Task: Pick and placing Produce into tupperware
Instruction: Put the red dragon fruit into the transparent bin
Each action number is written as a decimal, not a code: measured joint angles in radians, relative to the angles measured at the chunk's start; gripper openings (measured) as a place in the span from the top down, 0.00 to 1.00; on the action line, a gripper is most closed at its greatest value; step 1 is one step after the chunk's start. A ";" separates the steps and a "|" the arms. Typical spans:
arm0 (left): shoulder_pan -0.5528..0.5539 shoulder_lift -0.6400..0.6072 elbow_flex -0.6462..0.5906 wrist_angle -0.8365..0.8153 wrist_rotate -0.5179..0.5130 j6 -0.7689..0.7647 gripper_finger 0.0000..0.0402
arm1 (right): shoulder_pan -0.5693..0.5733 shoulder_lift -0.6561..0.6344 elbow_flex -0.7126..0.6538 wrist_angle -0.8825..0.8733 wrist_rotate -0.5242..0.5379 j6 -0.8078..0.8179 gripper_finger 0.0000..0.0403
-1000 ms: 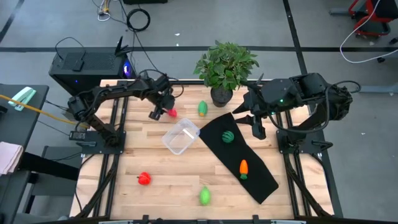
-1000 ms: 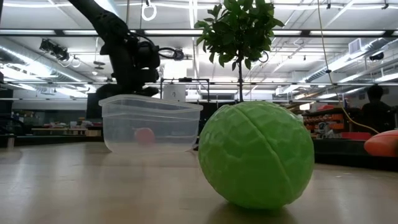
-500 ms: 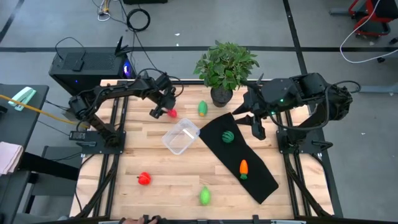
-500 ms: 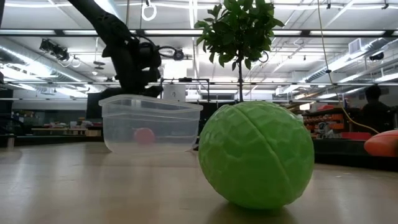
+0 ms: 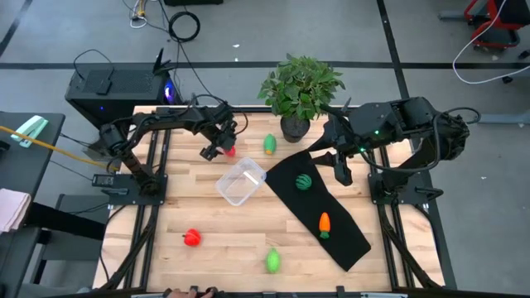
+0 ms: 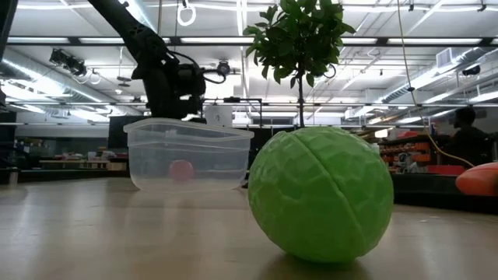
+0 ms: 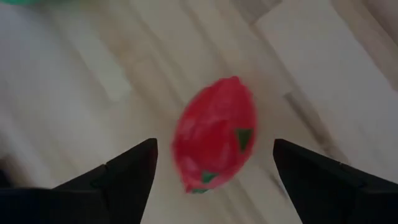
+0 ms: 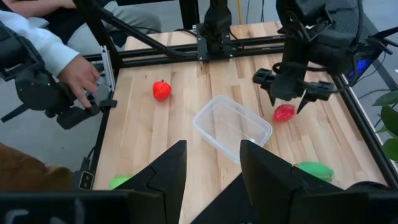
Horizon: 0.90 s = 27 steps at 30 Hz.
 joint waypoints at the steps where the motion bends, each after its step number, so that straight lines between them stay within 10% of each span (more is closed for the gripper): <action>1: -0.002 0.006 0.000 0.000 0.001 -0.001 0.18 | 0.000 0.000 0.000 0.000 0.000 0.000 0.61; 27: -0.061 0.098 0.001 0.021 -0.072 -0.032 0.43 | 0.000 0.000 0.000 0.026 0.000 0.000 0.61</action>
